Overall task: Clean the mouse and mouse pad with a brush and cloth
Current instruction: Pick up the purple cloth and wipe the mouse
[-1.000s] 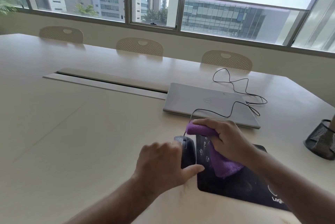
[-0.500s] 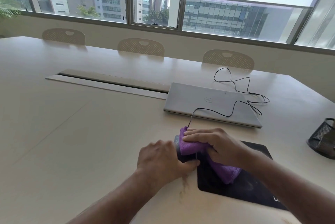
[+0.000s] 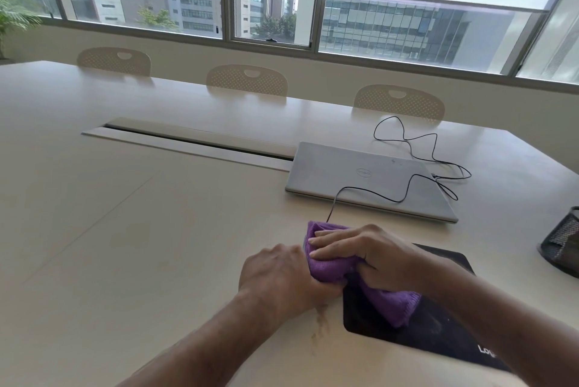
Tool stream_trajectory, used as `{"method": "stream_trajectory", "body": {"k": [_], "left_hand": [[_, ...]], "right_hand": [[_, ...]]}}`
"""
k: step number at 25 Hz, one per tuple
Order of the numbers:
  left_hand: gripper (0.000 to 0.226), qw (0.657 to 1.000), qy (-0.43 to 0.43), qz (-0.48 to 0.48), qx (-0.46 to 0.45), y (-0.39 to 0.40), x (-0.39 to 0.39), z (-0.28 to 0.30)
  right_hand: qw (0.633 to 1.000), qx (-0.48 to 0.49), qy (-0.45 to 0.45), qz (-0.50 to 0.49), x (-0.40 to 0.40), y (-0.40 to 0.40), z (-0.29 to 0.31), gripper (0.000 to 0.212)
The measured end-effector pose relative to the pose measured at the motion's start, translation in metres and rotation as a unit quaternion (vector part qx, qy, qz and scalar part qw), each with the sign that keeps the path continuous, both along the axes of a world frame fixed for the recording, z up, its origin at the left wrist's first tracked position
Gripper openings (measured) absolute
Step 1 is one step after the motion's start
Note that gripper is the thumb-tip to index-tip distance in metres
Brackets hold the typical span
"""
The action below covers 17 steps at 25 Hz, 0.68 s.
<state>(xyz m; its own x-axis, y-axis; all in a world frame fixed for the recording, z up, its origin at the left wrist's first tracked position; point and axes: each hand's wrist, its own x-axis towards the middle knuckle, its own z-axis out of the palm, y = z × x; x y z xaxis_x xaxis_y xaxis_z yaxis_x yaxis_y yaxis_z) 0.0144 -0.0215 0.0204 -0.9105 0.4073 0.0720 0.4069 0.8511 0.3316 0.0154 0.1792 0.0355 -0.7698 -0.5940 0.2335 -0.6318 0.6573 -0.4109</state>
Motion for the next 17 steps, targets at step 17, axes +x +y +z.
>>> {"method": "stream_trajectory", "body": {"k": [17], "left_hand": [[0.064, 1.000, -0.001, 0.030, -0.005, 0.000, 0.001, -0.002]], "right_hand": [[0.985, 0.120, -0.102, -0.067, -0.031, -0.018, 0.028, 0.080]]}}
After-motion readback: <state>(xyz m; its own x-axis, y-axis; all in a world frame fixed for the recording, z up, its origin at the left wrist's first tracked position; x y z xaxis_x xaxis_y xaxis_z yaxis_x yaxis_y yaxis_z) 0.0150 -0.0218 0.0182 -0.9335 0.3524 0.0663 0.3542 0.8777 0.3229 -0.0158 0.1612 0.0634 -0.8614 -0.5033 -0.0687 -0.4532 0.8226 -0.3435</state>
